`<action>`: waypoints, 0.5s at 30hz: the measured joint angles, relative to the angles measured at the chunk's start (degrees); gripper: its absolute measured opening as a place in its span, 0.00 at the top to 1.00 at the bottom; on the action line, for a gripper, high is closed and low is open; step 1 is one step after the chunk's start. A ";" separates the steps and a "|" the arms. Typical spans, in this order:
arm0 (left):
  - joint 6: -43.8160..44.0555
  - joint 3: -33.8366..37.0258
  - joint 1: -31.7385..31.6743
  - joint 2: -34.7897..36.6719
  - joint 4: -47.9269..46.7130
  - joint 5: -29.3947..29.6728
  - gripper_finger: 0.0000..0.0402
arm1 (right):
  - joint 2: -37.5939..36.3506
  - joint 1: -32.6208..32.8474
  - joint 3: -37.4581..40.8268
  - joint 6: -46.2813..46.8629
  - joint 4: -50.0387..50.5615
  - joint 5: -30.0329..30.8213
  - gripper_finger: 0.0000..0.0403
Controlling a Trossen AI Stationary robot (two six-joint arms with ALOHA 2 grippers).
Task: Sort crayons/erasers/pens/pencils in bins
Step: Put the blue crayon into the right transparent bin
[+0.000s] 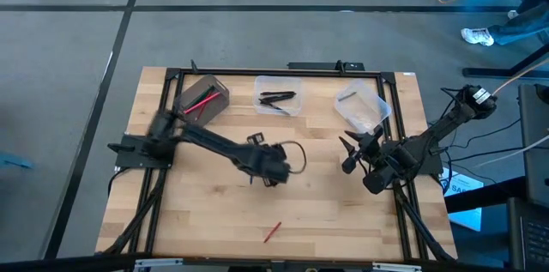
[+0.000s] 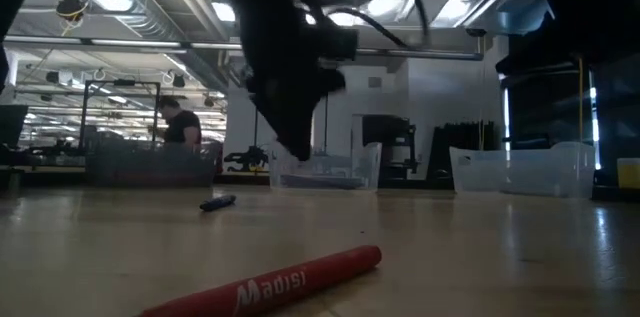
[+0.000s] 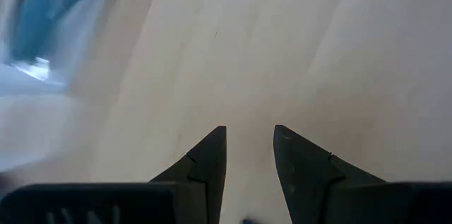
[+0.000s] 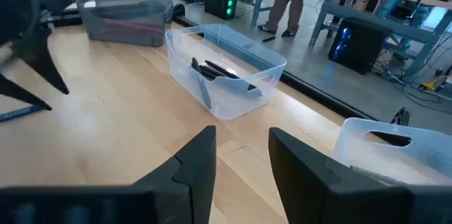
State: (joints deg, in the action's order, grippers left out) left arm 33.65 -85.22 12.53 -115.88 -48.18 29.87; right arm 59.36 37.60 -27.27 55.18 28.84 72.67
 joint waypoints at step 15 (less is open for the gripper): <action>36.49 20.95 0.73 12.33 3.21 -14.22 0.73 | -0.01 0.00 -0.02 0.13 -1.01 1.90 0.67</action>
State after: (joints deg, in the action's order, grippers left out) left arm 70.14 -64.27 13.25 -103.55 -44.98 15.65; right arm 59.35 37.60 -27.29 55.31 27.83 74.57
